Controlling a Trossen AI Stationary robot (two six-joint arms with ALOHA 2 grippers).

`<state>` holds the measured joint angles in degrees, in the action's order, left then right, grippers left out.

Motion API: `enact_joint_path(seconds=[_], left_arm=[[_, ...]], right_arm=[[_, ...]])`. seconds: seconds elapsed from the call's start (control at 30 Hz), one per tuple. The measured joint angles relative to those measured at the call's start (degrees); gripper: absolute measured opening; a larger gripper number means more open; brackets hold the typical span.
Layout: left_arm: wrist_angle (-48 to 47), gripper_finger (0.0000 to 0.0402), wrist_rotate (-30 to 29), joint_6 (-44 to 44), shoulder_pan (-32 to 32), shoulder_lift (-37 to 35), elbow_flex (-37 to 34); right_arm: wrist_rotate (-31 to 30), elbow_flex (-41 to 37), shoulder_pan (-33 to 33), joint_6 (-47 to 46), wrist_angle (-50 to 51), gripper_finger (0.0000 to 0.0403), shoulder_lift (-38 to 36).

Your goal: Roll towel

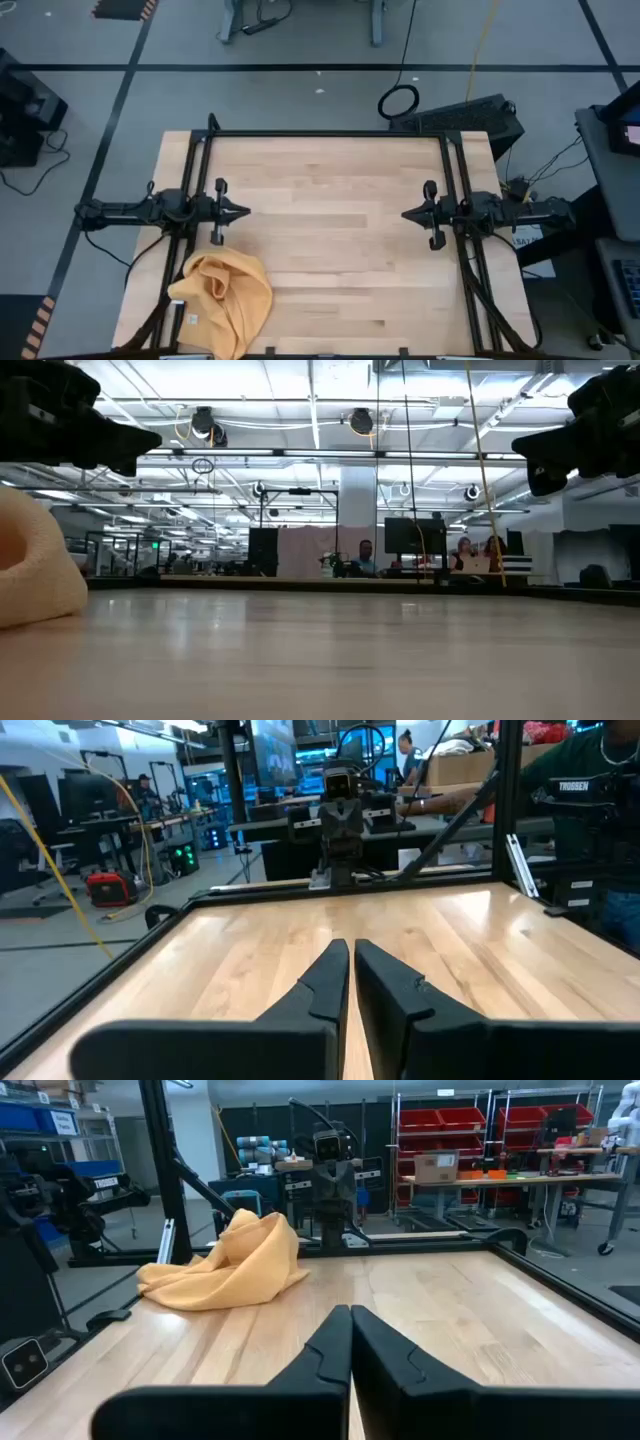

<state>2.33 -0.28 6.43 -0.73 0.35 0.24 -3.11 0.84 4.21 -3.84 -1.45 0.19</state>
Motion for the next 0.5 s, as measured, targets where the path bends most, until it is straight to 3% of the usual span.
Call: enact_joint_path(seconds=[0.5], left_arm=[[0.0,0.0030,0.0,0.0,0.0,0.0,0.0]], right_arm=[[0.0,0.0,0.0,0.0,0.0,0.0000,0.0]])
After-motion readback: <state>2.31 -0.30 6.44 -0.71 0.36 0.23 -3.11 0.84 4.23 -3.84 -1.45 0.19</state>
